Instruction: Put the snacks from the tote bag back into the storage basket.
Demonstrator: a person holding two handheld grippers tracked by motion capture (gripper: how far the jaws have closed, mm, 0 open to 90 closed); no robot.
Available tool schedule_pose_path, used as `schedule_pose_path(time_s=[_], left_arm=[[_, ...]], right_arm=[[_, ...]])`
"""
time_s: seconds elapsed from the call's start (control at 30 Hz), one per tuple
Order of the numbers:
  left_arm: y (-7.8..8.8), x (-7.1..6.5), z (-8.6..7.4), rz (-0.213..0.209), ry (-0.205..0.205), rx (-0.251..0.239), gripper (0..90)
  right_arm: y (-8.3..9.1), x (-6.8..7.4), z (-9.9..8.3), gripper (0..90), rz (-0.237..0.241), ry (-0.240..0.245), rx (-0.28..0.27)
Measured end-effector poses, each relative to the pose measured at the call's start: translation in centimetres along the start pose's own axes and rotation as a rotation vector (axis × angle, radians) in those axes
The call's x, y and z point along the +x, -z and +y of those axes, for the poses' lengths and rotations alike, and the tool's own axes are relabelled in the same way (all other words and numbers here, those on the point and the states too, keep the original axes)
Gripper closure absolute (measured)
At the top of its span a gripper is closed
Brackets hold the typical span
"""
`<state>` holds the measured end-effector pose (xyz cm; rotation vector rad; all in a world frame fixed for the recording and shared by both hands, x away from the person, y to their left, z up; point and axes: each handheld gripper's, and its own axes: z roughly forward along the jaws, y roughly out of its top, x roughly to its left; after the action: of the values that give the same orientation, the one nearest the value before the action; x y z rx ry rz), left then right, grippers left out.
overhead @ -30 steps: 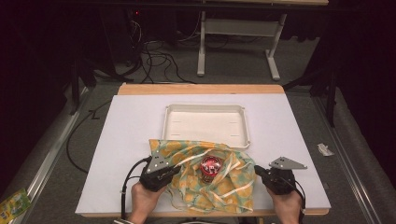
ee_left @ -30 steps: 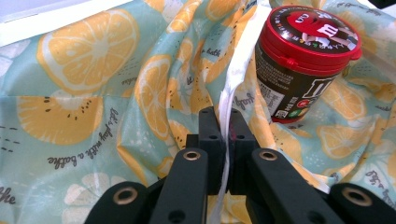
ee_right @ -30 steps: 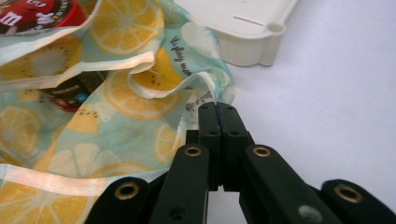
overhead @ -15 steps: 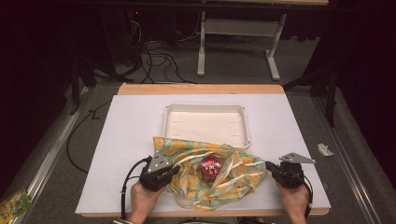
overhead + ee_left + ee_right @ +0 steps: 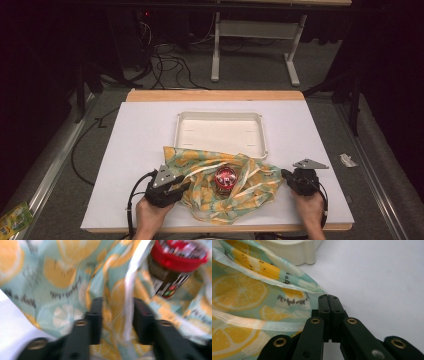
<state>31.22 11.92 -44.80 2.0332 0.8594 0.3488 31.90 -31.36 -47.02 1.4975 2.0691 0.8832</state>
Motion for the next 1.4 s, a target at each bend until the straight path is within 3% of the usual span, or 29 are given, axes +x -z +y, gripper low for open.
schedule_pose_path(time_s=[0.13, 0.23, 0.33, 0.4, 0.53, 0.67, 0.8, 1.0, 1.2, 1.4], left_arm=[[0.3, -0.7, 1.0, -0.006, -0.004, -0.047, 40.8], [-0.6, -0.7, 1.7, -0.017, 0.015, -0.008, 30.8], [-1.9, -0.6, 1.8, -0.013, 0.018, 0.038, 30.1], [-2.8, -0.5, 1.8, -0.024, 0.007, 0.095, 44.5], [-3.5, -0.7, 1.6, -0.072, -0.011, 0.112, 71.8], [-3.5, -0.9, 1.6, -0.089, -0.026, 0.121, 86.0], [-3.2, -0.9, 1.5, -0.097, -0.024, 0.118, 88.5], [-3.1, -1.2, 1.5, -0.112, -0.024, 0.106, 88.8], [-2.9, -1.4, 1.5, -0.123, -0.02, 0.096, 88.9], [-2.7, -1.4, 1.4, -0.123, -0.019, 0.092, 89.0]], right_arm=[[0.0, 0.1, 0.1, 90.0, 0.002, 0.006, 0.001], [-0.1, 0.3, 0.2, 90.0, 0.005, 0.01, 0.001], [-0.1, 0.3, 0.3, 90.0, 0.003, 0.017, 0.001], [-0.1, 0.2, 0.3, 90.0, 0.004, 0.011, -0.001], [0.4, 0.4, 0.4, 81.3, 0.02, 0.013, -0.021], [1.8, 1.0, 0.6, 69.6, 0.049, 0.023, -0.069], [3.8, 2.0, 0.8, 63.6, 0.081, 0.029, -0.114], [6.2, 4.1, 0.8, 63.3, 0.124, 0.08, -0.143], [7.2, 6.4, 0.4, 63.5, 0.182, 0.123, -0.153], [7.7, 7.9, 0.1, 61.5, 0.19, 0.148, -0.173]])
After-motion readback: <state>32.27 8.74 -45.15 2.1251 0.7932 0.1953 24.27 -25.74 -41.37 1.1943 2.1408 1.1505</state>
